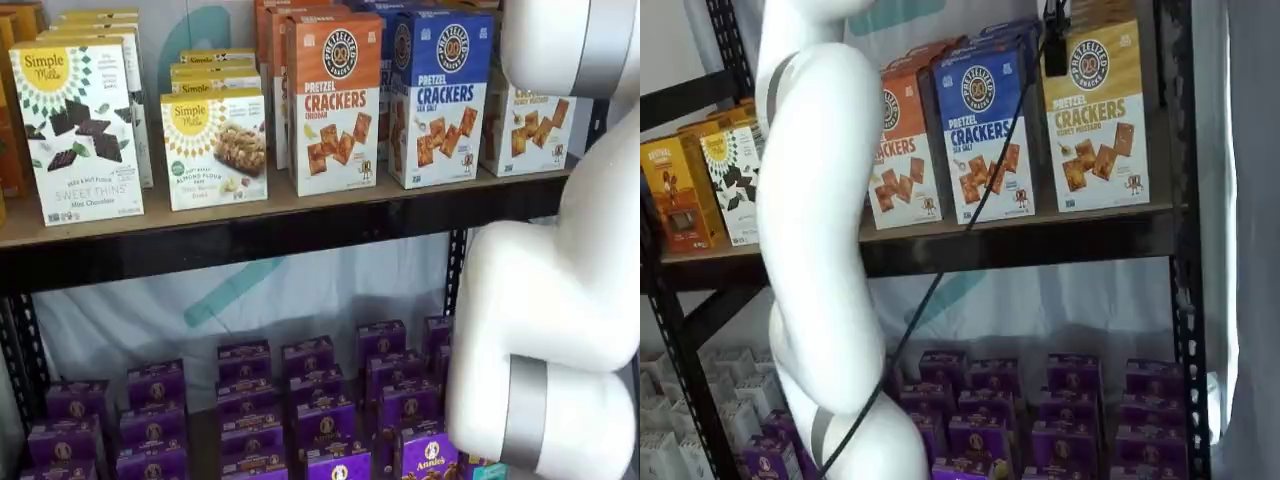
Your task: Retrieve the yellow and white box located on the top shelf, the sixth one from the left
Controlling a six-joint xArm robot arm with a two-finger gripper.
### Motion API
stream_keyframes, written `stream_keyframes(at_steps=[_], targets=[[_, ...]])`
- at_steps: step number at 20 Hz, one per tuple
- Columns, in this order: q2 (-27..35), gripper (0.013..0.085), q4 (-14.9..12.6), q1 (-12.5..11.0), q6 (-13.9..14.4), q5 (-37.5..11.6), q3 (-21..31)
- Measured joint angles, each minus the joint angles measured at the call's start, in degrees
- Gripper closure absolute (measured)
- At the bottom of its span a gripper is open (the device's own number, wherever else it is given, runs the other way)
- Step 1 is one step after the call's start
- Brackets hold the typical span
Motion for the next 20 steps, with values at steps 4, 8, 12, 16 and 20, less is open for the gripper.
stream_keyframes(at_steps=[4, 8, 12, 16, 20], targets=[[0.63, 0.0130, -1.79, 0.64, 0.13, 1.37, -1.48], [0.83, 0.0130, -3.88, 1.45, 0.18, 1.94, -1.88], [0.41, 0.0130, -4.84, 2.08, 0.39, 1.58, -1.08], [0.34, 0.0130, -4.71, 2.38, 0.77, 1.86, -0.78], [0.17, 0.0130, -5.16, 2.57, 0.79, 1.72, -0.48]])
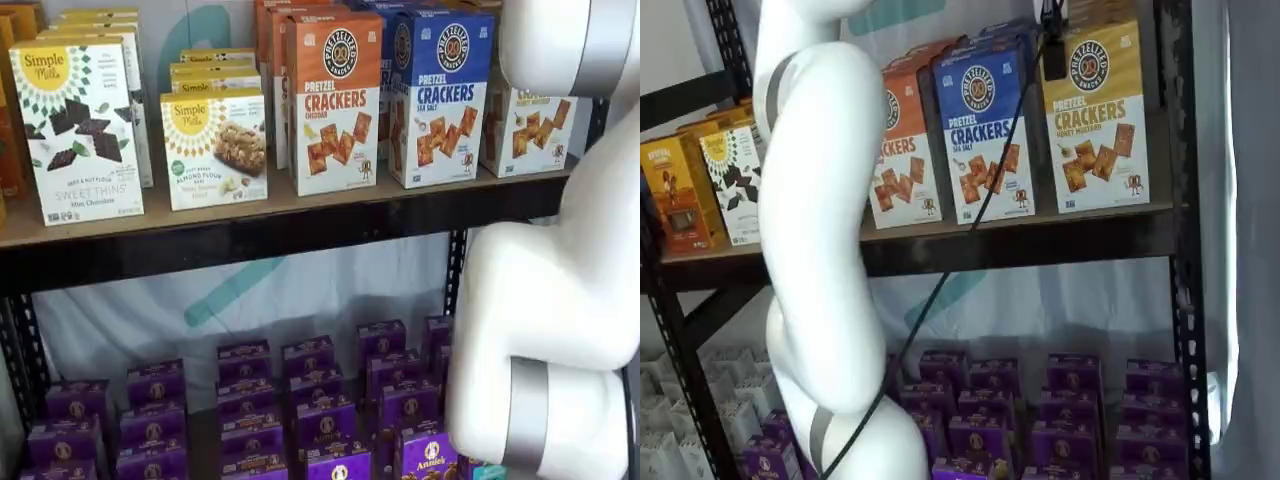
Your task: Retrieve the yellow and white box located on the top shelf, the sixth one from the left
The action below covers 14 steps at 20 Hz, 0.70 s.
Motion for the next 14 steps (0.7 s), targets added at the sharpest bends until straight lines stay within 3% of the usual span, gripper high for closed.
stream_keyframes(at_steps=[1, 3, 8, 11, 14], targets=[[0.04, 0.0130, -0.07, 0.01, -0.01, 0.11, -0.09], [0.13, 0.0210, -0.32, 0.03, -0.07, 0.33, -0.26], [-0.33, 0.0210, -0.33, -0.24, -0.39, -0.25, 0.37], [-0.66, 0.0290, -0.19, -0.39, -0.56, -0.63, 0.78], [-0.91, 0.0290, -0.22, -0.47, -0.67, -0.79, 1.07]])
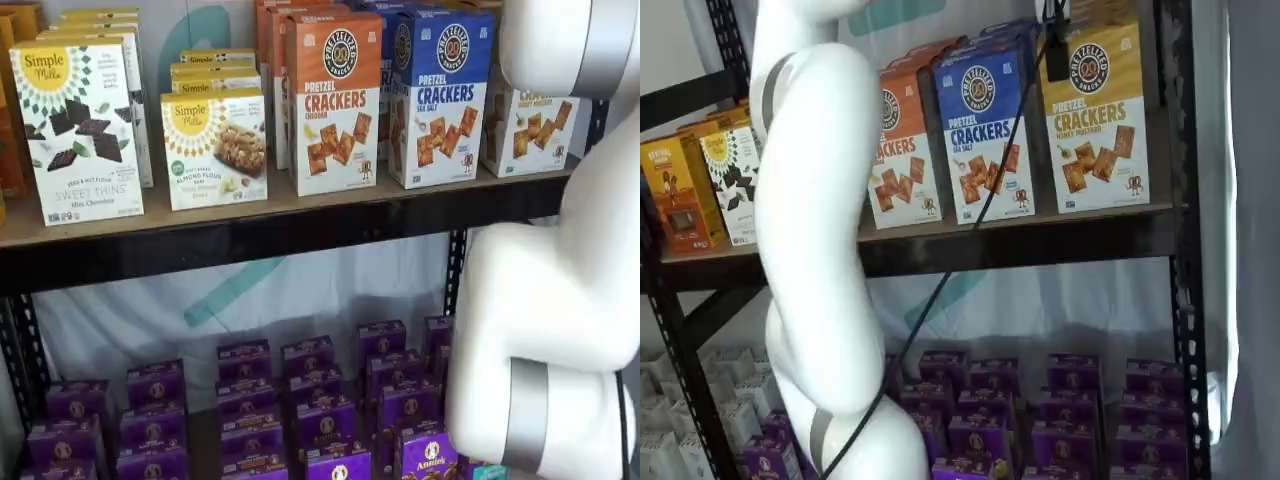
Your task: Retrieve the yellow and white box located on the top shelf, the sixth one from the left
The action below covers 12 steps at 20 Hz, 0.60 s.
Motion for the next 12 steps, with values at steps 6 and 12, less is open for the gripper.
stream_keyframes(at_steps=[6, 12], targets=[[-0.29, 0.0330, 0.21, -0.40, -0.32, 0.05, 0.21], [-0.25, 0.0370, 0.10, -0.76, -0.65, 0.61, -0.11]])
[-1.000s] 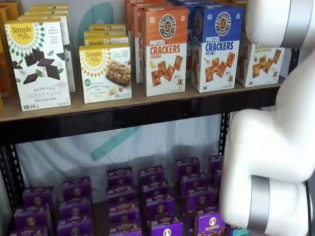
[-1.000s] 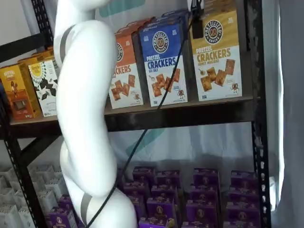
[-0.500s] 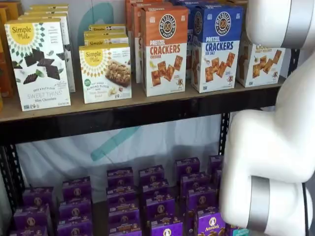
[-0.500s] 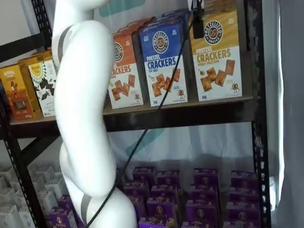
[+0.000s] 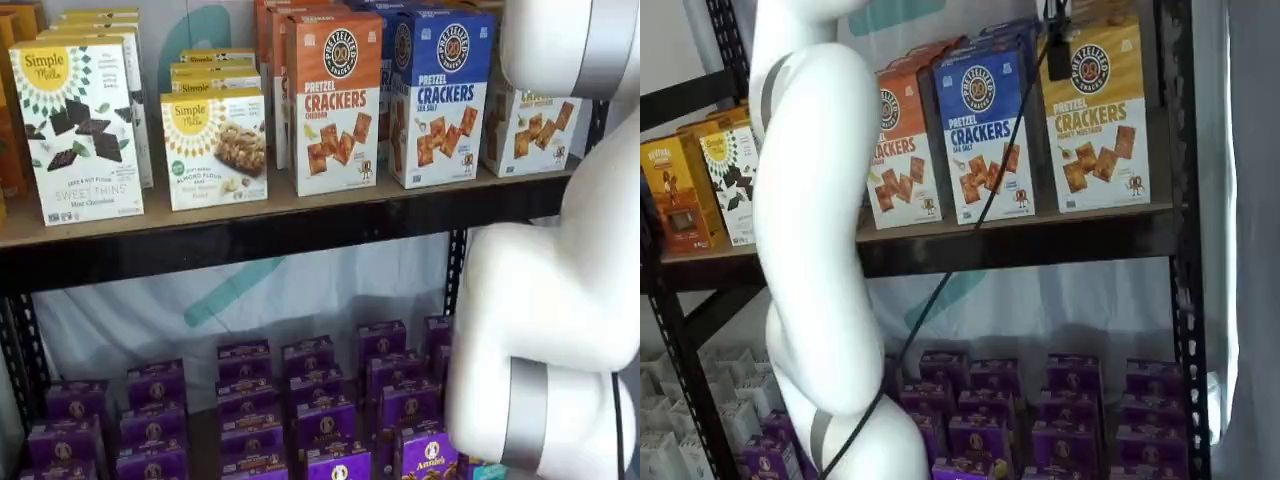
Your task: Retrieve the yellow and white box located on the top shelf, the sixth one from the left
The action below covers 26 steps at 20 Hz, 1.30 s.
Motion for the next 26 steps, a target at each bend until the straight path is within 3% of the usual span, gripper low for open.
stream_keyframes(at_steps=[16, 26], targets=[[-2.85, 0.0370, 0.26, -2.17, -1.79, 2.24, 1.67], [-9.43, 0.0370, 0.84, -4.58, -3.58, 5.34, 7.04]])
